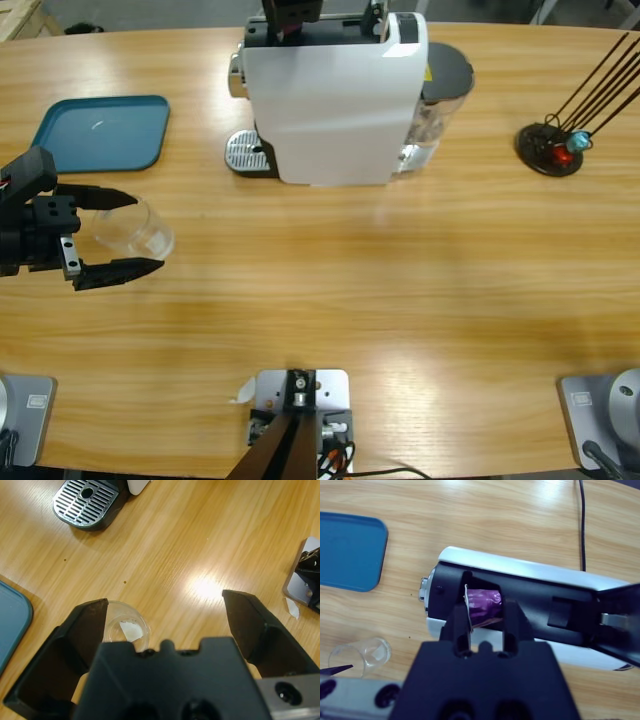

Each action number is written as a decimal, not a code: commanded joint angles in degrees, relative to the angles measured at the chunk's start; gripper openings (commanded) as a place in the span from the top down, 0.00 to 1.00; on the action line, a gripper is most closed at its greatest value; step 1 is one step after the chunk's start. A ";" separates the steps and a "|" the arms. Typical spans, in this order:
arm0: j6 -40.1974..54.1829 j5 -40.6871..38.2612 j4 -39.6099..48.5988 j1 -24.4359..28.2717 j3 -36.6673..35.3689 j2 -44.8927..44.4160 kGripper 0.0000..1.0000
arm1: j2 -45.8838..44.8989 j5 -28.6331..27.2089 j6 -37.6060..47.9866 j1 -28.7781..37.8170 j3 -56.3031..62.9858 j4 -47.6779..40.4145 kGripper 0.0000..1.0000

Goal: Pour coffee

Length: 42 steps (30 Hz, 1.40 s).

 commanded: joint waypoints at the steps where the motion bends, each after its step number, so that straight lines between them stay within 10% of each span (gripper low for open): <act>1: -0.71 0.40 -0.23 -0.43 1.89 -0.88 0.01 | 1.06 1.26 1.00 -0.18 -27.57 -0.16 1.00; 17: -0.80 0.47 -0.23 -0.43 2.16 -0.84 0.01 | 1.41 1.68 1.93 -0.18 -27.48 -0.23 1.00; 21: -0.80 0.42 -0.23 -0.43 2.16 -0.91 0.01 | 1.41 2.05 1.96 -0.18 -27.50 -0.26 0.29; 24: -0.80 0.45 -0.23 -0.41 2.16 -0.86 0.01 | 1.29 2.05 1.86 -0.18 -27.52 -0.19 0.00; 42: -0.80 0.14 -0.23 -0.43 1.38 -2.07 0.01 | -4.72 4.23 -9.21 4.64 -27.57 0.09 0.08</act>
